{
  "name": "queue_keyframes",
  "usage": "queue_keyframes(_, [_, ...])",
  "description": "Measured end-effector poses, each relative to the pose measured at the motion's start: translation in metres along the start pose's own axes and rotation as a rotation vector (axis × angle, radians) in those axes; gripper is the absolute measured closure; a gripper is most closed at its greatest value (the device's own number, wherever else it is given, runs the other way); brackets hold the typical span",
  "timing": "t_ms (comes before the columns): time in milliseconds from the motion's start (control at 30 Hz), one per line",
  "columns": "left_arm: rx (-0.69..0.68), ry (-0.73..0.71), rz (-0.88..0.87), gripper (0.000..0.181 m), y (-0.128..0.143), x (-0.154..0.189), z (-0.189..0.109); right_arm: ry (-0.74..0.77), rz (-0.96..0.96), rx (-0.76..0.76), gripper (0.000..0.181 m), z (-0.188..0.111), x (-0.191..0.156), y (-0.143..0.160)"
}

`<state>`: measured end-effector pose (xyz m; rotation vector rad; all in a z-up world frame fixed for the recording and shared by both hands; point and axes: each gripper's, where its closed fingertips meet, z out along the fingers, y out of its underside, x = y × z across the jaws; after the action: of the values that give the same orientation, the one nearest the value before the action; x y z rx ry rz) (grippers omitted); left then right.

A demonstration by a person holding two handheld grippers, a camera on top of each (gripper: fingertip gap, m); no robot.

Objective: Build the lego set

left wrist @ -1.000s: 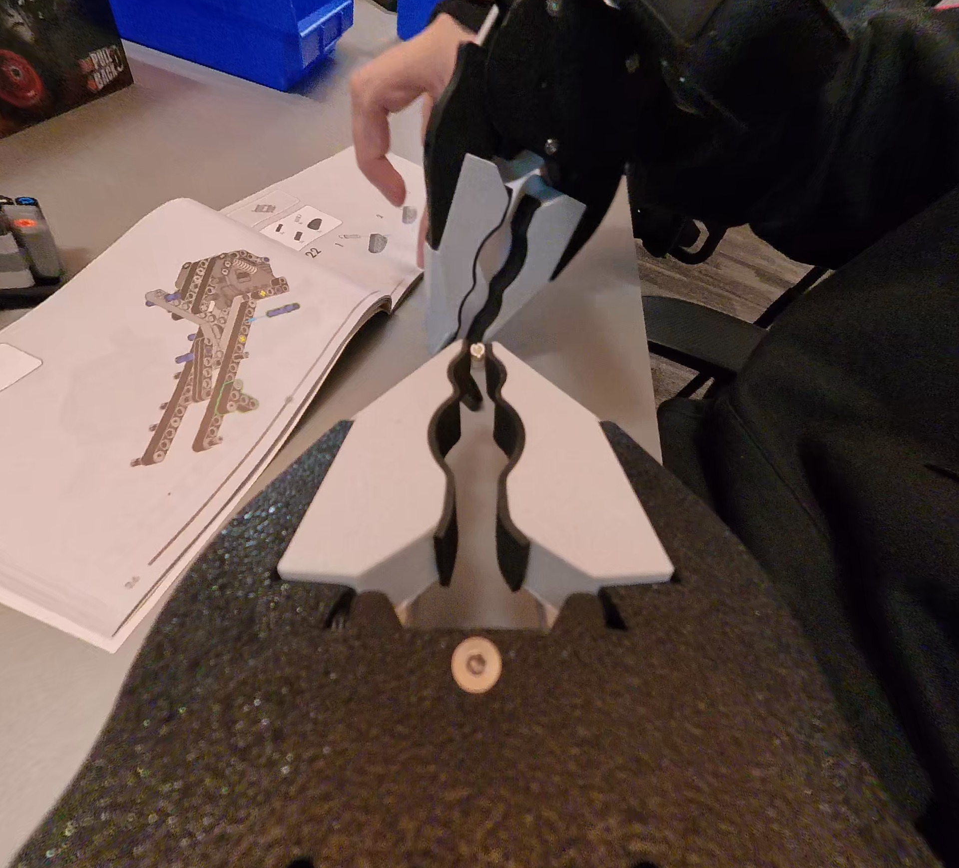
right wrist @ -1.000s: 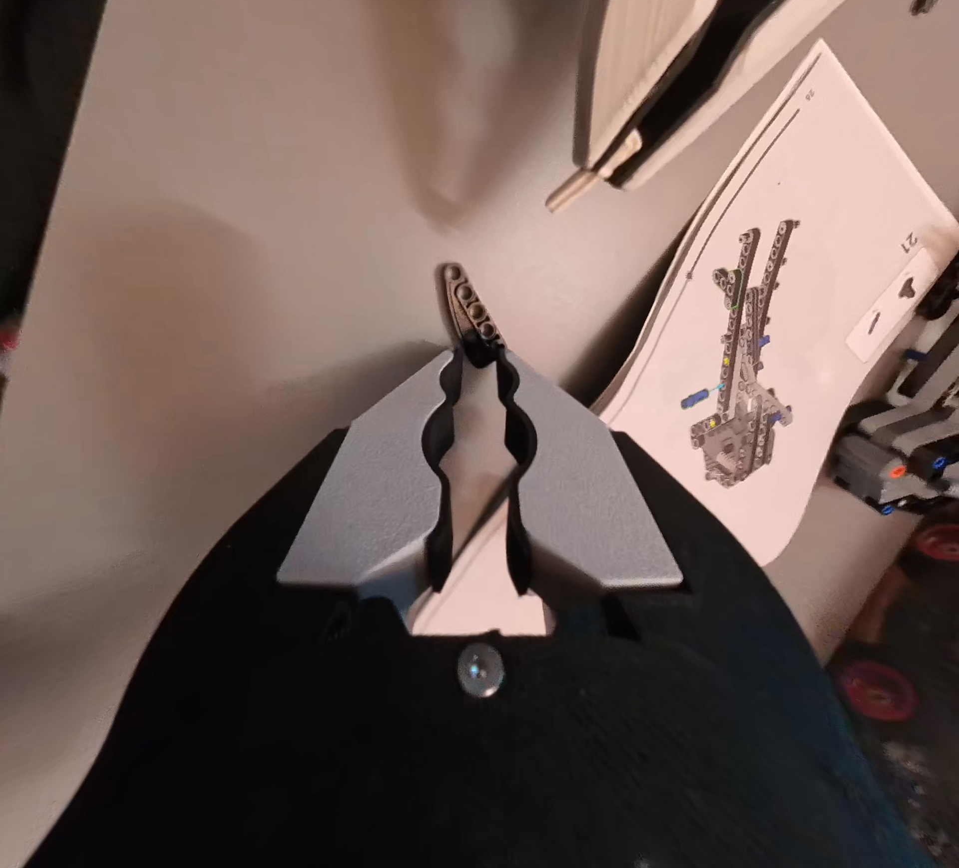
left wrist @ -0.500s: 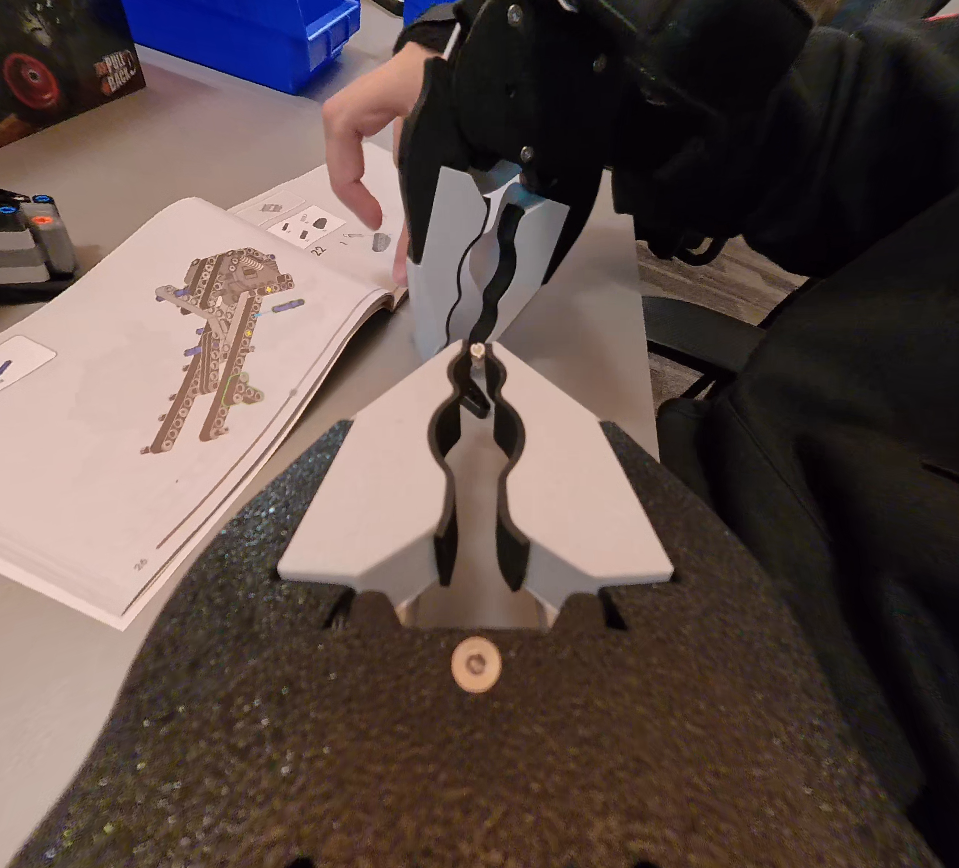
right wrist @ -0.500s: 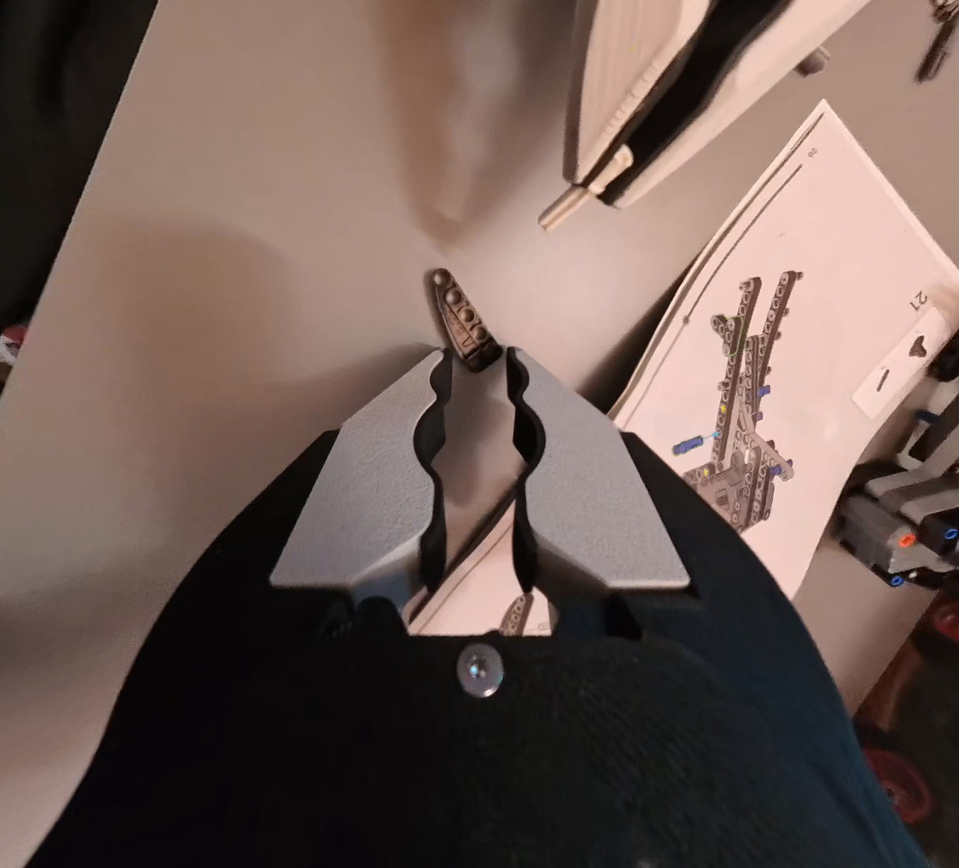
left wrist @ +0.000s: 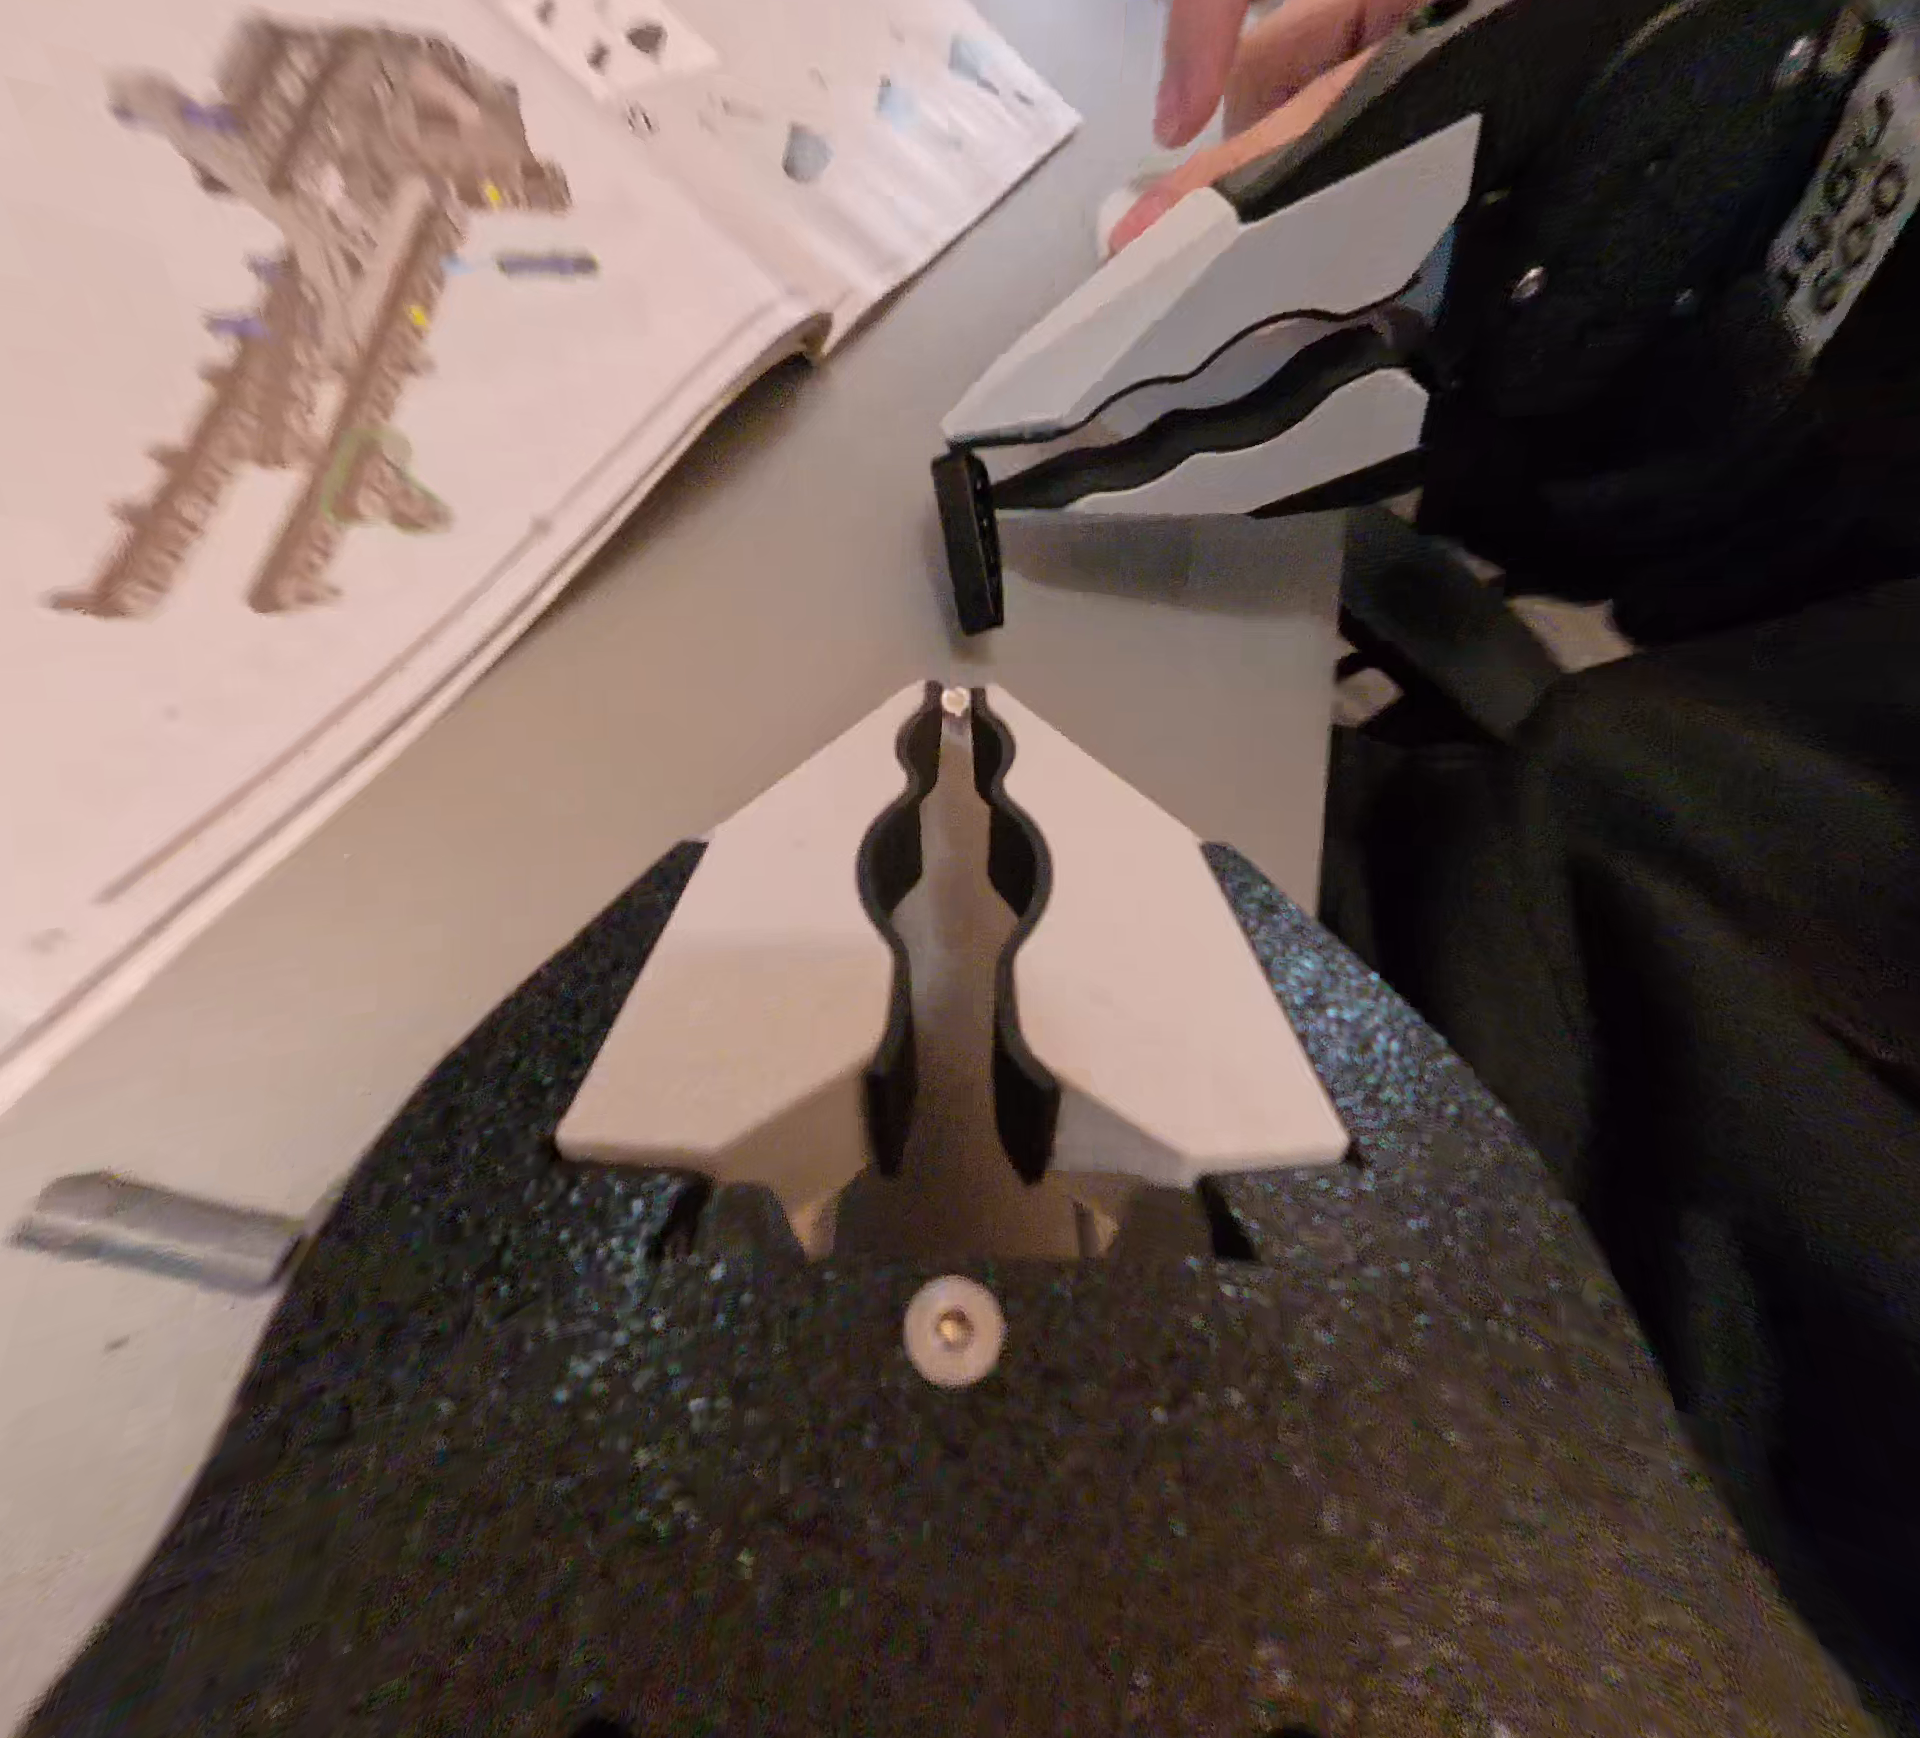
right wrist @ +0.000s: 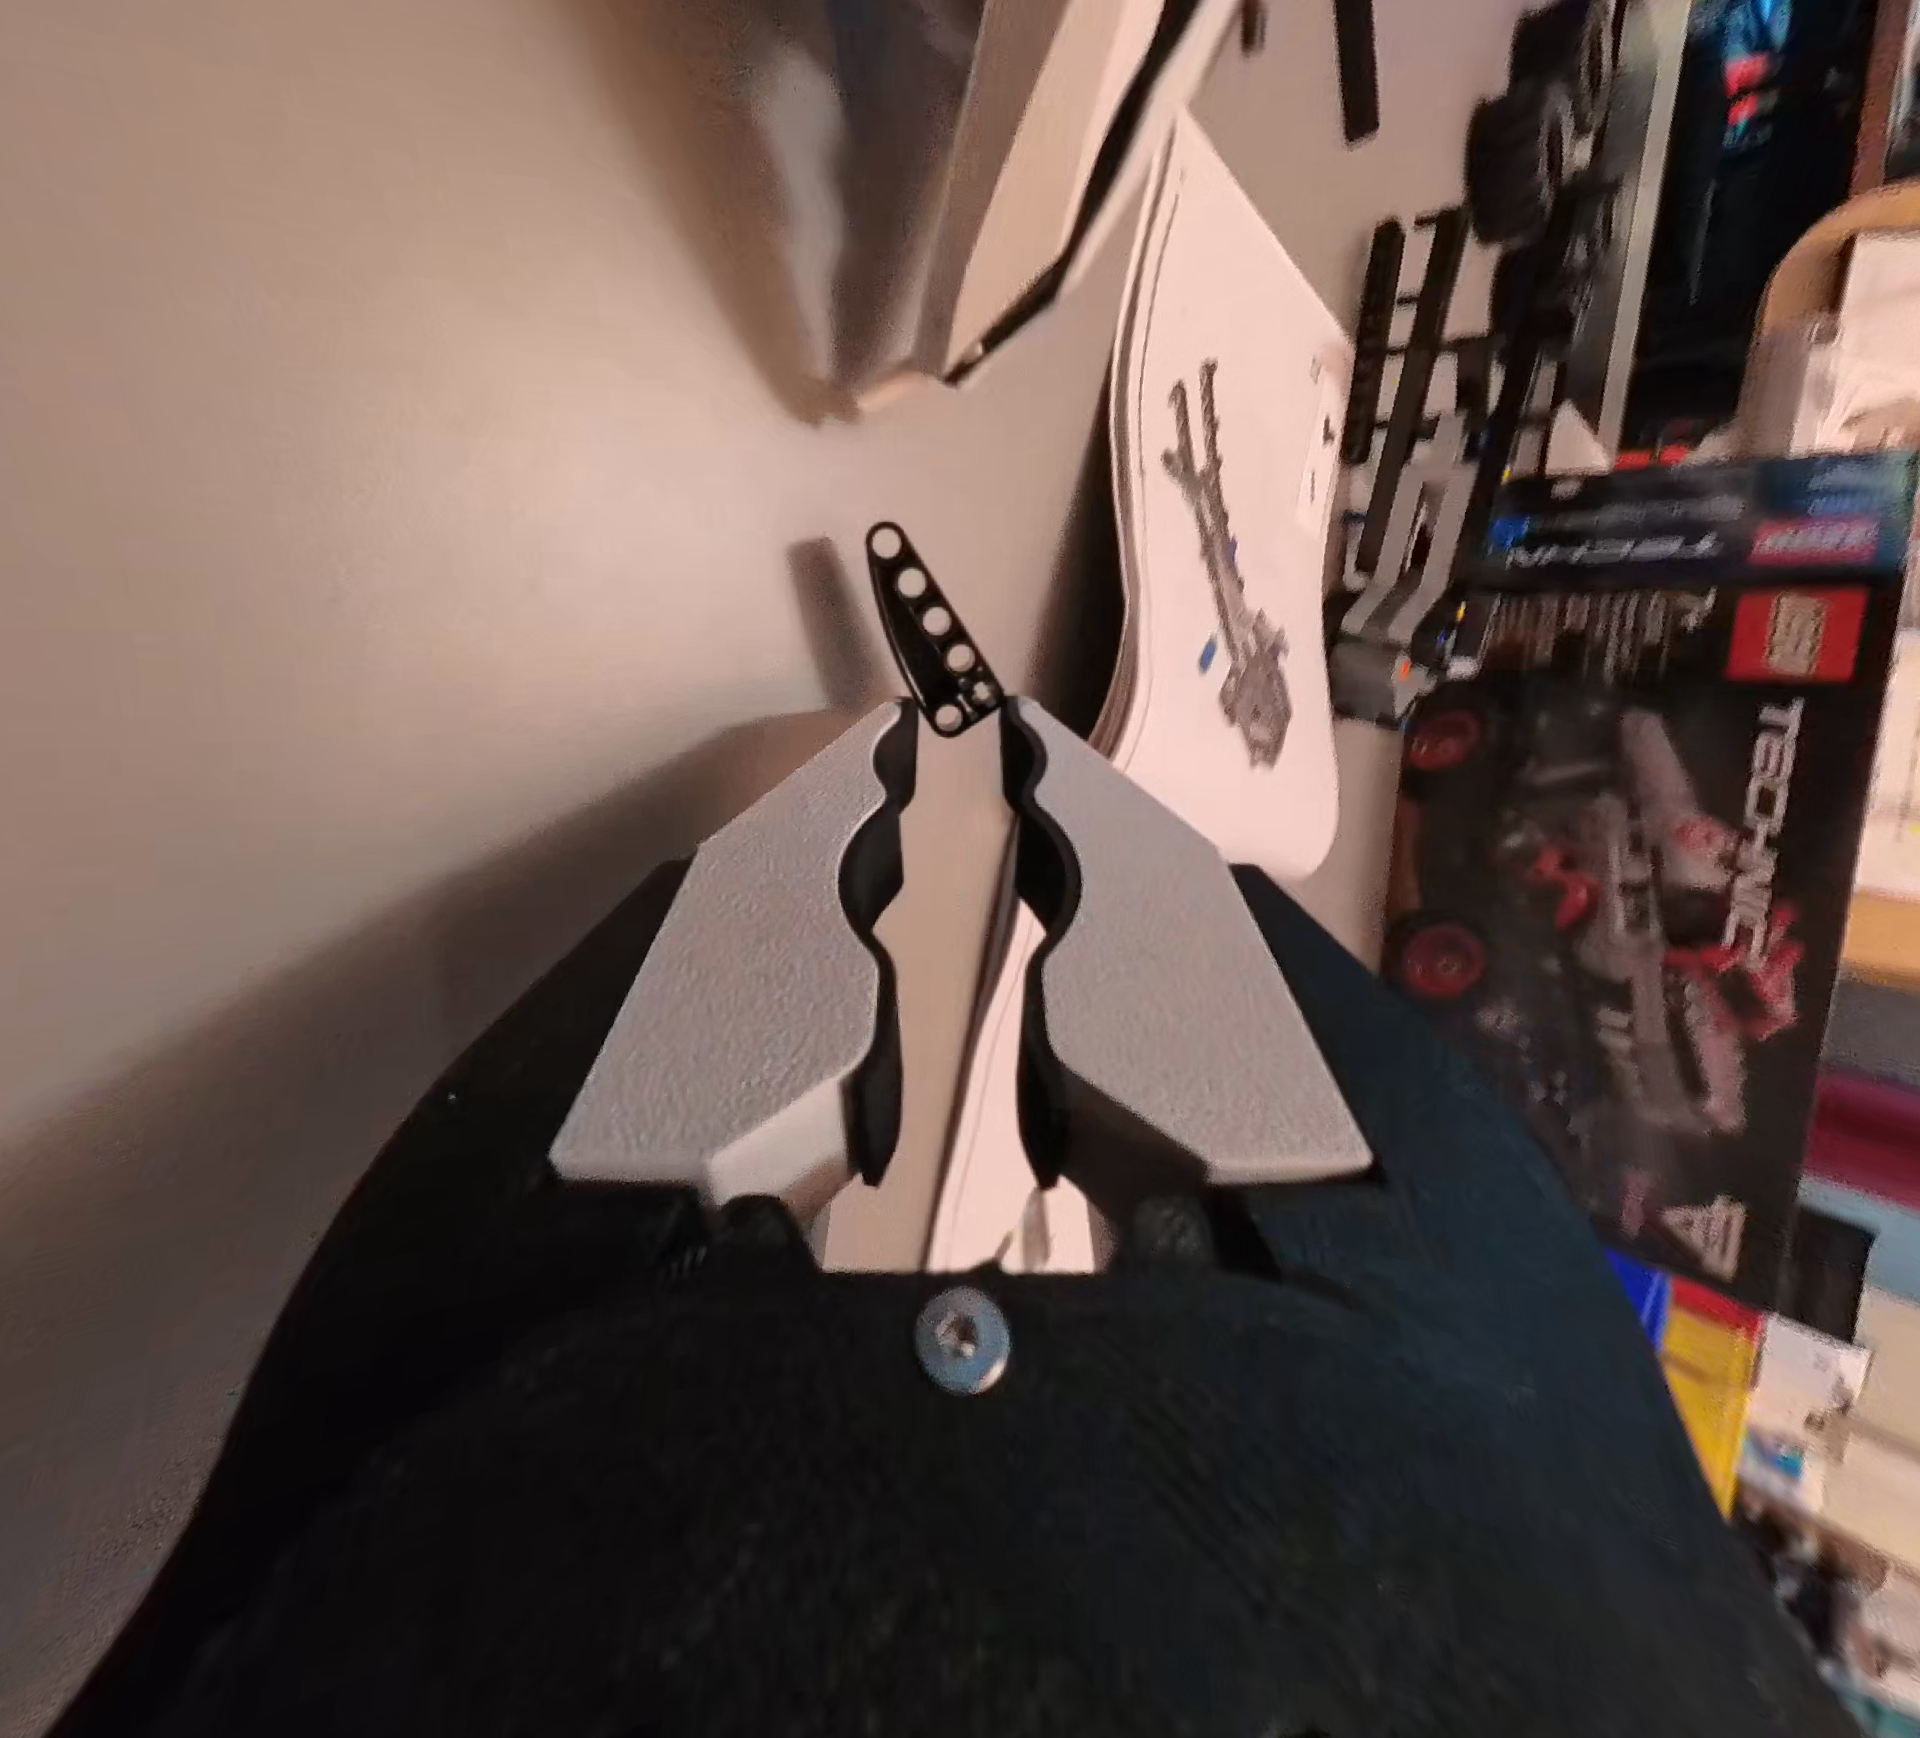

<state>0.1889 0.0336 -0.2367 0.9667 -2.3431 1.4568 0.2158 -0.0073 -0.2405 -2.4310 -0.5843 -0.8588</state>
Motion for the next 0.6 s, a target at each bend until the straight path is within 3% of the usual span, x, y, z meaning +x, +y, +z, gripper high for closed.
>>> queue_keyframes(167, [-0.054,0.083,-0.156,0.178,0.008,-0.001,0.005,0.009,0.190,-0.053,0.168,-0.013,-0.004,0.017])
queue_keyframes(267, [-0.068,0.031,-0.193,0.176,0.007,-0.011,0.003,-0.031,0.288,-0.060,0.168,-0.017,-0.009,0.022])
queue_keyframes(600, [-0.165,-0.239,-0.064,0.164,0.000,-0.023,-0.009,0.141,0.408,0.008,0.169,-0.022,0.010,0.033])
